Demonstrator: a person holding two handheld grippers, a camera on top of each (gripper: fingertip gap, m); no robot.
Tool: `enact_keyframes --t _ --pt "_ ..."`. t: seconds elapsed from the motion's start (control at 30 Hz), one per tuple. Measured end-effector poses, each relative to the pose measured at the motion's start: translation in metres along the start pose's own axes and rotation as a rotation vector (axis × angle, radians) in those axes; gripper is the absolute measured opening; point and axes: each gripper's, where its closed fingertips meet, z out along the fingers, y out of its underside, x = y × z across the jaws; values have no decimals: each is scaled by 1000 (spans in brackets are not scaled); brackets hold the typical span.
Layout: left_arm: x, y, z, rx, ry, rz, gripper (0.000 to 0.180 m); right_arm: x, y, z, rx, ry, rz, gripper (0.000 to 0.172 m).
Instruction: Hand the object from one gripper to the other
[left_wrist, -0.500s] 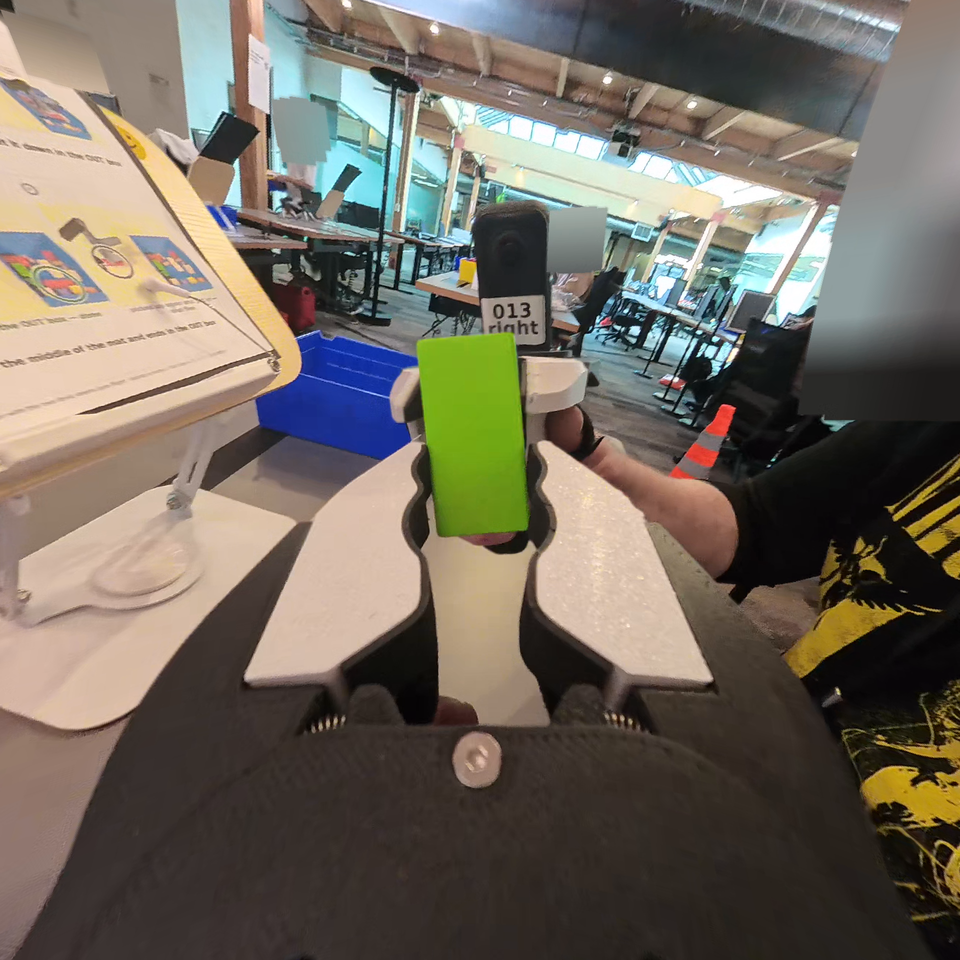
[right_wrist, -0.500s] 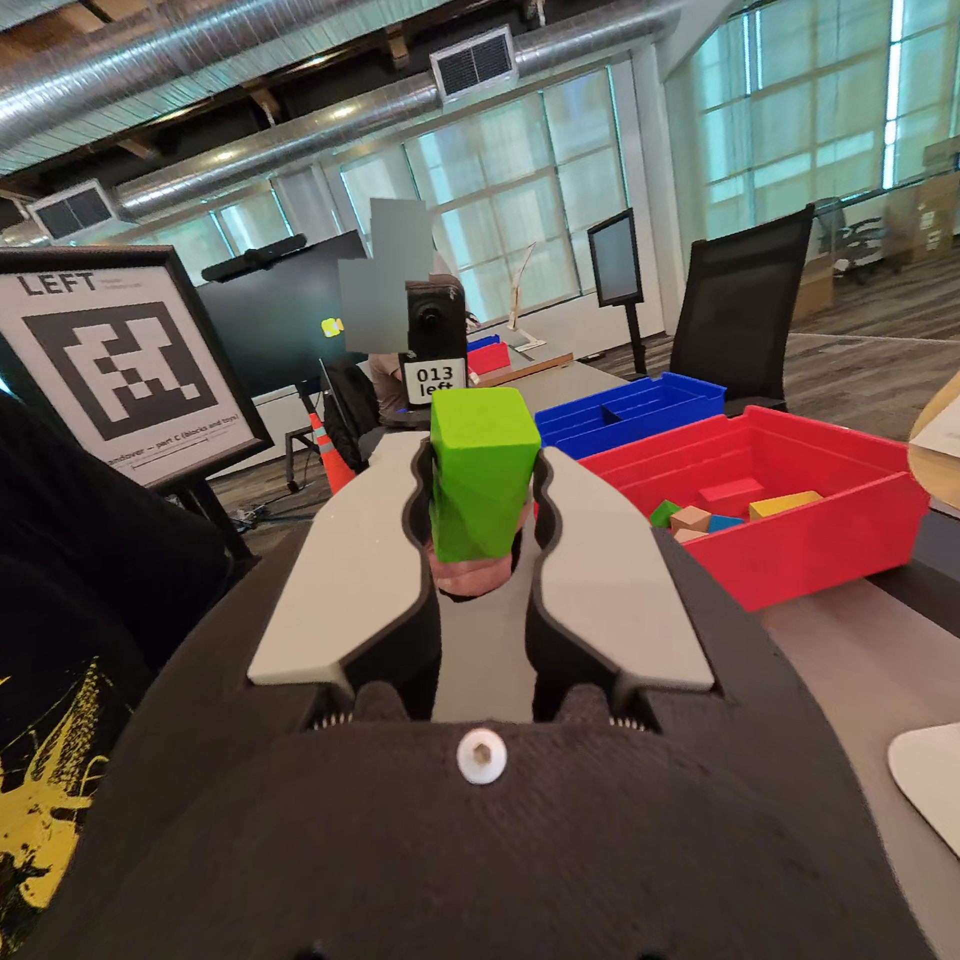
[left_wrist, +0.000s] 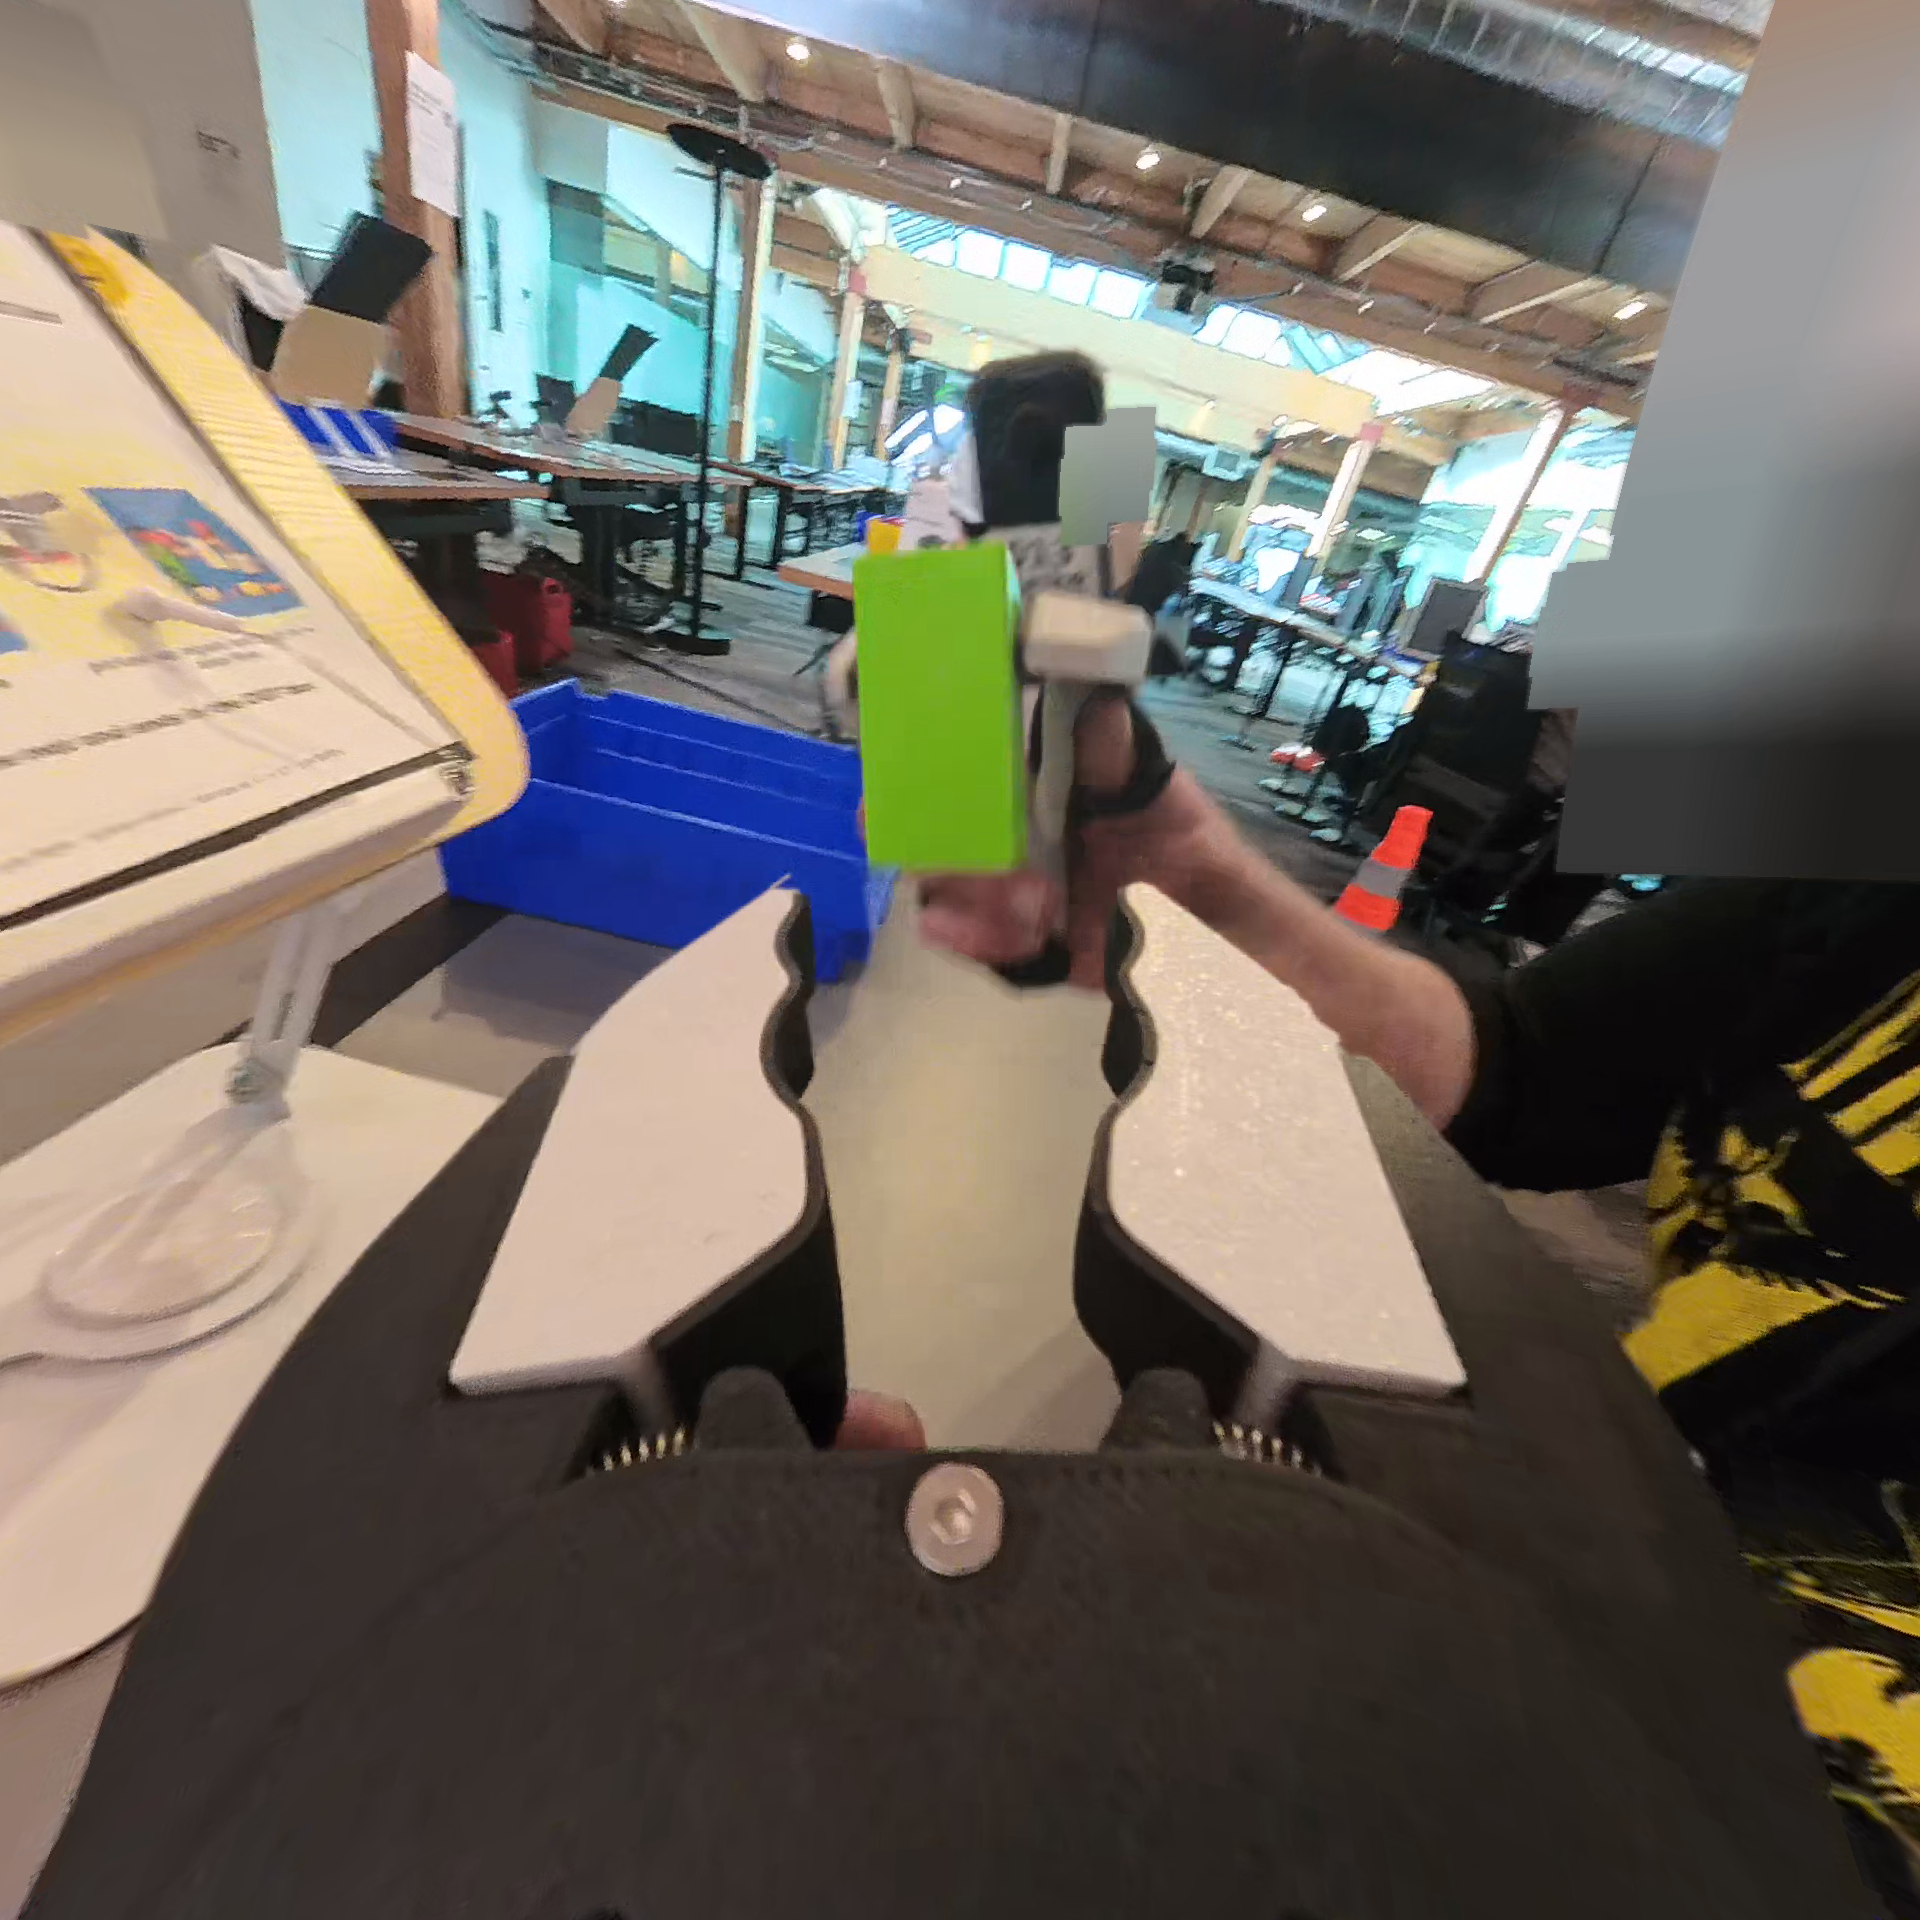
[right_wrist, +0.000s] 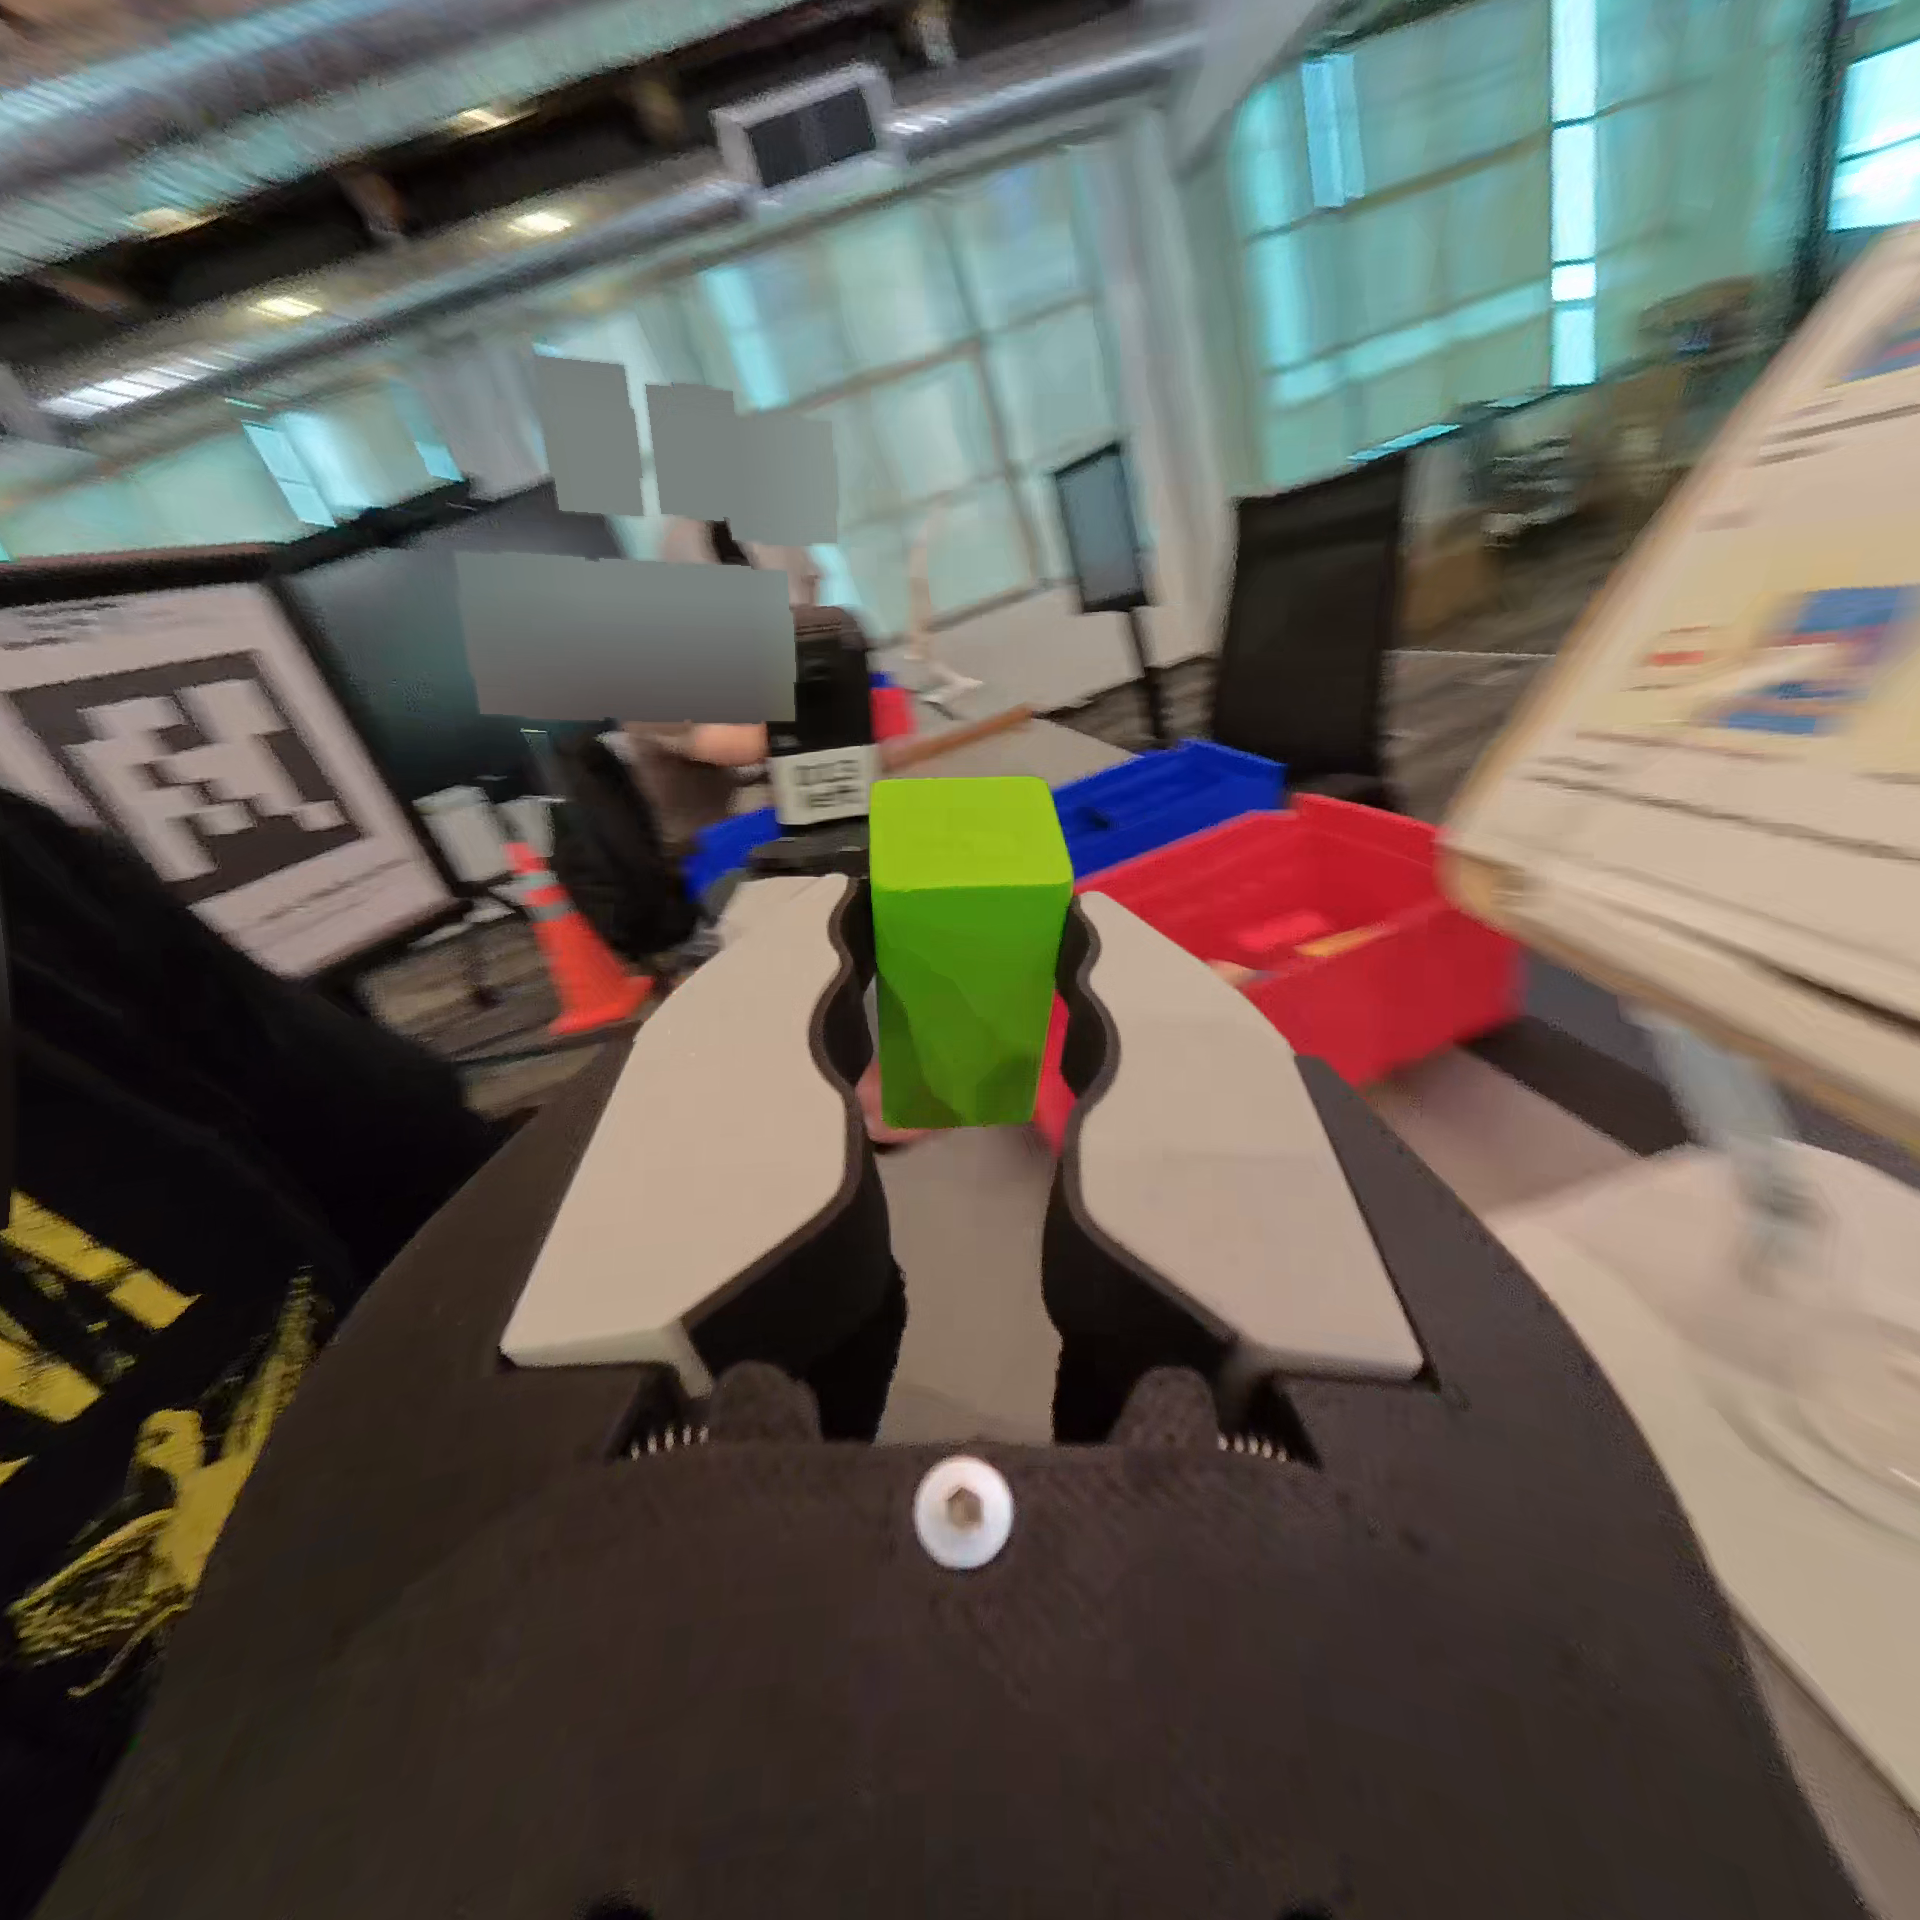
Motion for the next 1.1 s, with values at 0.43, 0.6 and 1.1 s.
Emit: enact_keyframes --t 0.43,0.6,1.1 --pt "-86 56 -36 -88 -313 -37 15 322 41 -306 -753 1179 187 33" --pt "-93 61 -42 -97 -339 -37 16 367 86 -344 -956 1259 321 32" --pt "-90 41 -68 -178 -433 62 25 390 95 -357 -1051 1309 289 71"
